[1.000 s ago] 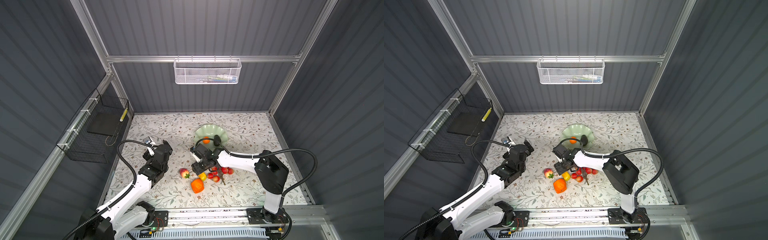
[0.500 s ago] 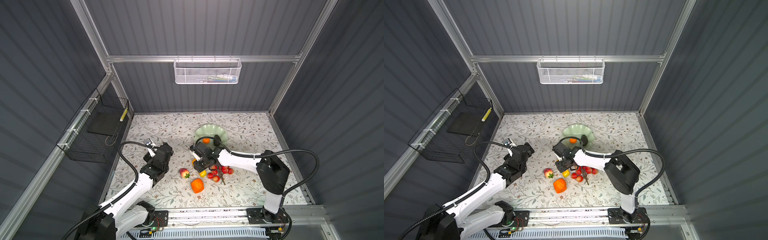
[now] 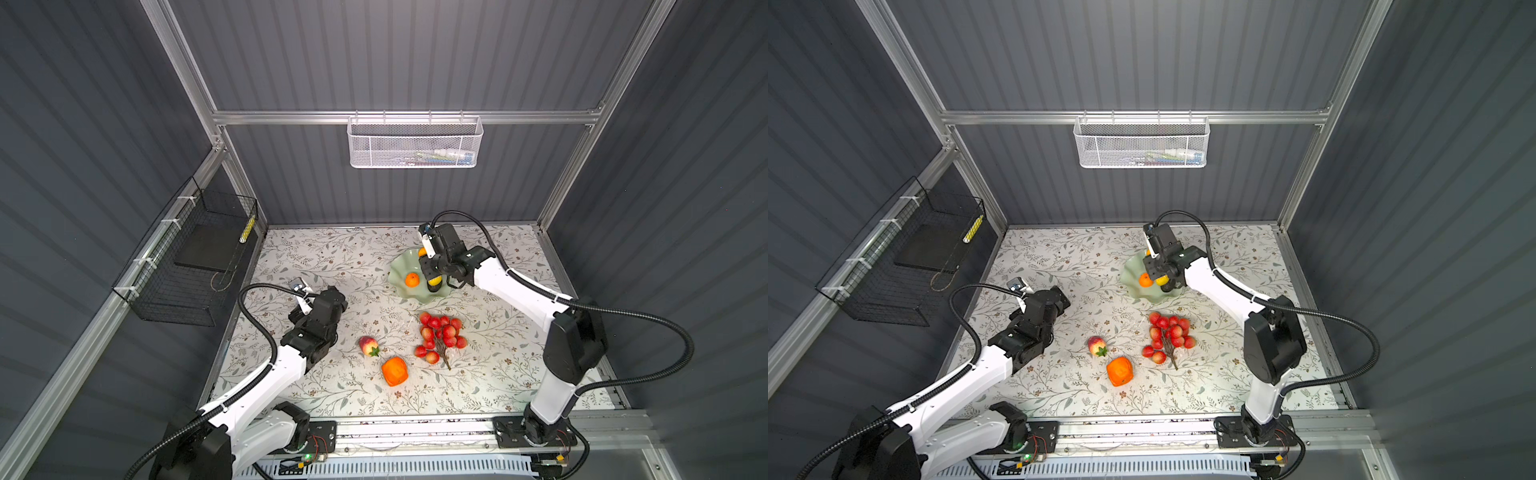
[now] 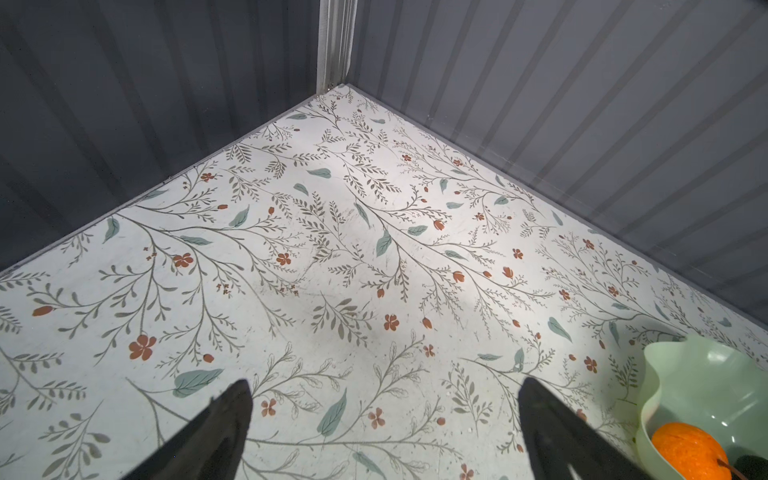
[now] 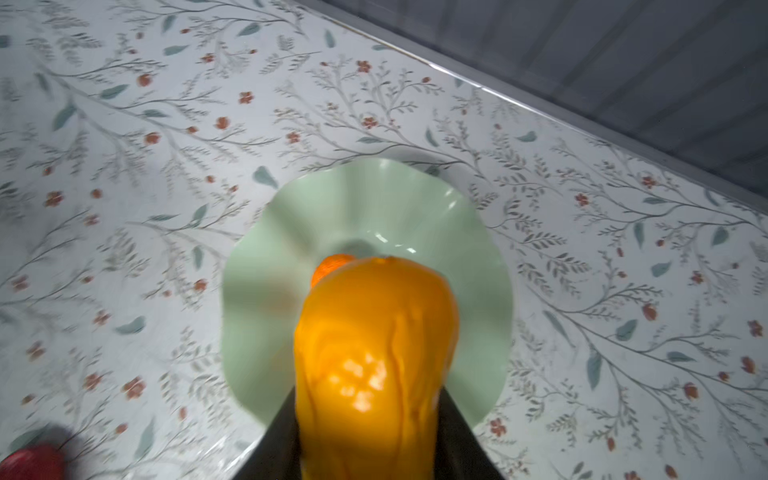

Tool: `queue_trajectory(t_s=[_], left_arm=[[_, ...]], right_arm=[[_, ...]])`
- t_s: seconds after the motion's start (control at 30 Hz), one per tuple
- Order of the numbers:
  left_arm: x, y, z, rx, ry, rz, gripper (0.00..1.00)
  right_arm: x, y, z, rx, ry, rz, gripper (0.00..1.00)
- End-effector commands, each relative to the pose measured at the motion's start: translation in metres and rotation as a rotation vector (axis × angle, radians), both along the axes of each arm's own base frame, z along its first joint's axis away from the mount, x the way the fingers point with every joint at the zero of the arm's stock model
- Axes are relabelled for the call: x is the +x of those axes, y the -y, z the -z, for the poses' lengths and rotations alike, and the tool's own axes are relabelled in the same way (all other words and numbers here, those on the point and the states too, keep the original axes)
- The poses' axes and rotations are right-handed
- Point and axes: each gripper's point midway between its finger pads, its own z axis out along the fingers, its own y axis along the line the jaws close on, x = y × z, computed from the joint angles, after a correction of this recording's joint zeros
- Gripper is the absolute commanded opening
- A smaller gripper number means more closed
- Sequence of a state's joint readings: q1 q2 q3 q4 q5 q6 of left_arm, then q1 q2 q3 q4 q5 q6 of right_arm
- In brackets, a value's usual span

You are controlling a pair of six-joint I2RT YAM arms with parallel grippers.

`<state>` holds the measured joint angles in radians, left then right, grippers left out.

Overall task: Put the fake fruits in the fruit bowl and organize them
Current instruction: 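Lower the mango into the bowl and open the right gripper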

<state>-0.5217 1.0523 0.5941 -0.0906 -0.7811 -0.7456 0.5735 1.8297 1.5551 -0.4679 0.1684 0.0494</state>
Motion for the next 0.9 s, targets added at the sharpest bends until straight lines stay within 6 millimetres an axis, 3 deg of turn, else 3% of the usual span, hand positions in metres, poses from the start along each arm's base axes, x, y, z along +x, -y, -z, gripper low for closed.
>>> queue_trajectory(t_s=[0.0, 0.2, 0.57, 0.73, 0.87], left_arm=[[-0.003, 0.000, -0.003, -0.025, -0.011, 0.014, 1.00], [-0.013, 0.017, 0.012, -0.078, -0.086, 0.126, 1.00], [-0.039, 0.057, 0.036, -0.122, -0.245, 0.423, 0.99], [-0.043, 0.082, 0.048, -0.182, -0.304, 0.537, 0.96], [-0.045, 0.107, 0.058, -0.232, -0.365, 0.653, 0.91]], right_arm=[[0.016, 0.004, 0.021, -0.035, -0.051, -0.004, 0.37], [0.038, -0.008, 0.051, 0.039, -0.123, 0.026, 0.37], [0.048, -0.015, 0.099, 0.109, -0.205, 0.090, 0.44], [0.052, -0.017, 0.102, 0.131, -0.204, 0.111, 0.52], [0.057, -0.017, 0.087, 0.154, -0.177, 0.114, 0.60]])
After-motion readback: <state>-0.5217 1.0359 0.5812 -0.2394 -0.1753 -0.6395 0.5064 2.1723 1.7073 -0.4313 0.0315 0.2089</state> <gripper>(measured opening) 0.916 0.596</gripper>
